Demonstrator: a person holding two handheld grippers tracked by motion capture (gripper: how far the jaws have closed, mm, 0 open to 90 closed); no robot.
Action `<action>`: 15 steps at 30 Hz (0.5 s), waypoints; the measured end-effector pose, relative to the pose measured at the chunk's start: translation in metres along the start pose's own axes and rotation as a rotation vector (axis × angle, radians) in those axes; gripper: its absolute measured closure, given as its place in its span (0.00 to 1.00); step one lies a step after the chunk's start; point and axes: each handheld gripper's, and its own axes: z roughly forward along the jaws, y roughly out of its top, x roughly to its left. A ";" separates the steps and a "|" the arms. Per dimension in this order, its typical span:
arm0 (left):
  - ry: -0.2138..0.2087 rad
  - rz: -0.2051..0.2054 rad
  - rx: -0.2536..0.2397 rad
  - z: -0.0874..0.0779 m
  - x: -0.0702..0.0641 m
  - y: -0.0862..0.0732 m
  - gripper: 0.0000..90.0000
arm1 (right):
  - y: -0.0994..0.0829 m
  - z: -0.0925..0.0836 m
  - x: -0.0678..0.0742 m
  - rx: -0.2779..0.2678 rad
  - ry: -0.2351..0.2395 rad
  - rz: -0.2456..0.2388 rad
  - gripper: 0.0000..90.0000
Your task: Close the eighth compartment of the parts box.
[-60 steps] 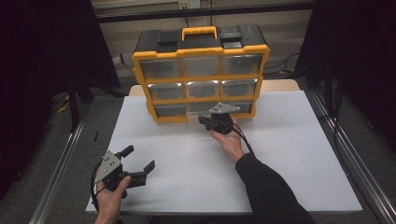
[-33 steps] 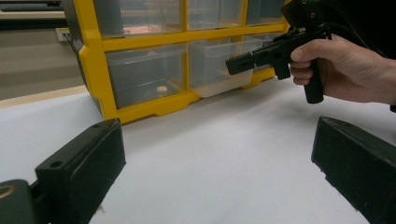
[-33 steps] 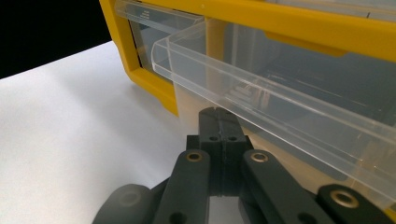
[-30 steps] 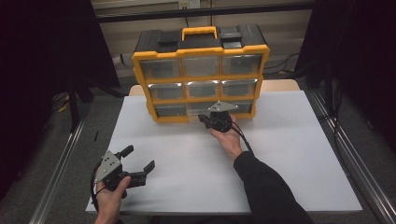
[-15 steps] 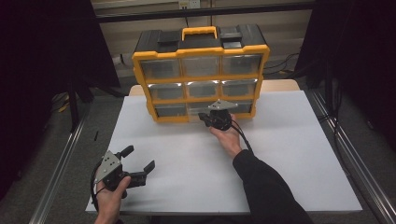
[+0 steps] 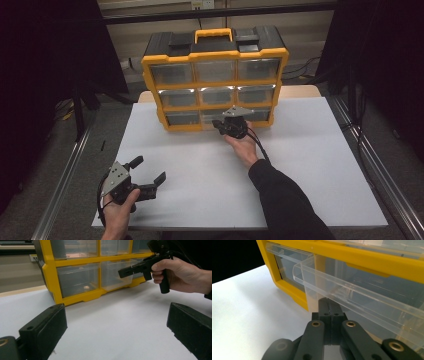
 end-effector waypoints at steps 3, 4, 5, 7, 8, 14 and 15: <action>0.000 -0.001 0.000 0.000 0.000 0.000 0.03 | 0.000 0.001 -0.001 -0.001 -0.003 0.002 1.00; 0.000 -0.001 -0.001 0.000 0.000 0.000 0.03 | 0.000 0.001 -0.001 -0.002 -0.004 -0.001 1.00; 0.001 -0.004 -0.002 0.000 0.000 0.000 0.03 | 0.000 0.001 -0.001 -0.001 -0.005 -0.001 1.00; 0.001 -0.005 -0.002 0.000 0.000 0.000 0.03 | 0.001 0.001 -0.001 -0.001 -0.012 -0.004 1.00; 0.000 -0.001 0.000 0.000 0.000 0.000 0.03 | 0.001 0.001 -0.001 -0.001 -0.012 0.000 1.00; 0.001 -0.004 -0.001 0.000 0.000 0.000 0.03 | 0.002 0.003 -0.003 -0.005 -0.015 0.000 1.00; 0.001 -0.004 0.000 0.000 0.000 0.000 0.03 | 0.002 0.003 -0.003 -0.004 -0.019 0.003 1.00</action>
